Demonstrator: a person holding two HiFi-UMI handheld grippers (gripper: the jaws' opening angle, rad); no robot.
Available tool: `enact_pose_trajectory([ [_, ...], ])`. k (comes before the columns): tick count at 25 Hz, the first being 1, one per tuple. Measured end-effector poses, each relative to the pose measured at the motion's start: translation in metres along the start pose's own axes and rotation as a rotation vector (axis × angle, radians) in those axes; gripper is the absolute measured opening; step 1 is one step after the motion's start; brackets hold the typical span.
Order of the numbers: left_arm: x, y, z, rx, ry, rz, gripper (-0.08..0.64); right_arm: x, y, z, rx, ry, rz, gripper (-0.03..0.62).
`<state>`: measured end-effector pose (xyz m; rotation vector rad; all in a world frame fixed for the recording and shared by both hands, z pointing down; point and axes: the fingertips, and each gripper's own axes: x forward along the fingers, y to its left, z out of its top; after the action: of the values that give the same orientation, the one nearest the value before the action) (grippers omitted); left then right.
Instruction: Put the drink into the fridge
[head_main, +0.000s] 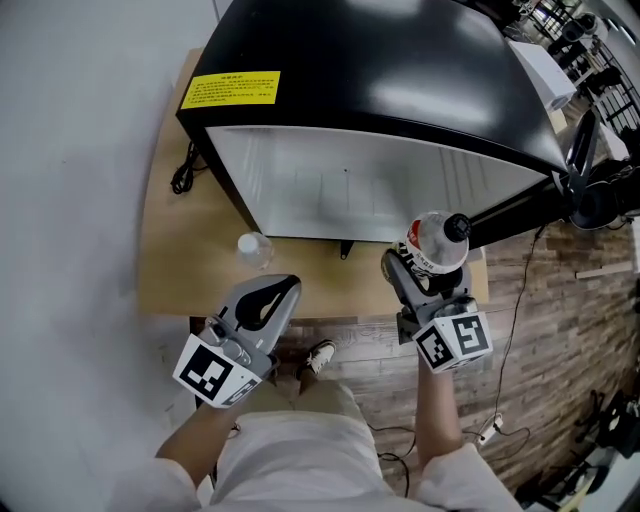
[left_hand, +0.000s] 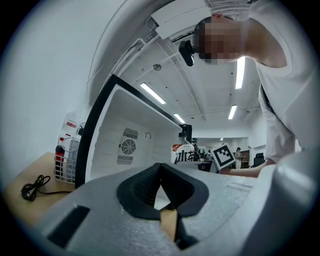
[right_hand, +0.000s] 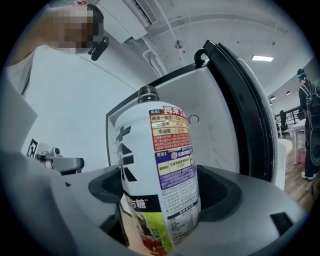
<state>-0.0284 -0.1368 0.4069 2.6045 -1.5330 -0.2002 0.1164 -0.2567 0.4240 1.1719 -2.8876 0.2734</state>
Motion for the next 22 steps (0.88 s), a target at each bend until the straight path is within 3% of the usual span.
enact_pose_trajectory([
  [22,0.015,0.023,-0.015,0.005,-0.001,0.023,0.014,0.064,-0.03,-0.026,-0.03,-0.004,-0.004,0.428],
])
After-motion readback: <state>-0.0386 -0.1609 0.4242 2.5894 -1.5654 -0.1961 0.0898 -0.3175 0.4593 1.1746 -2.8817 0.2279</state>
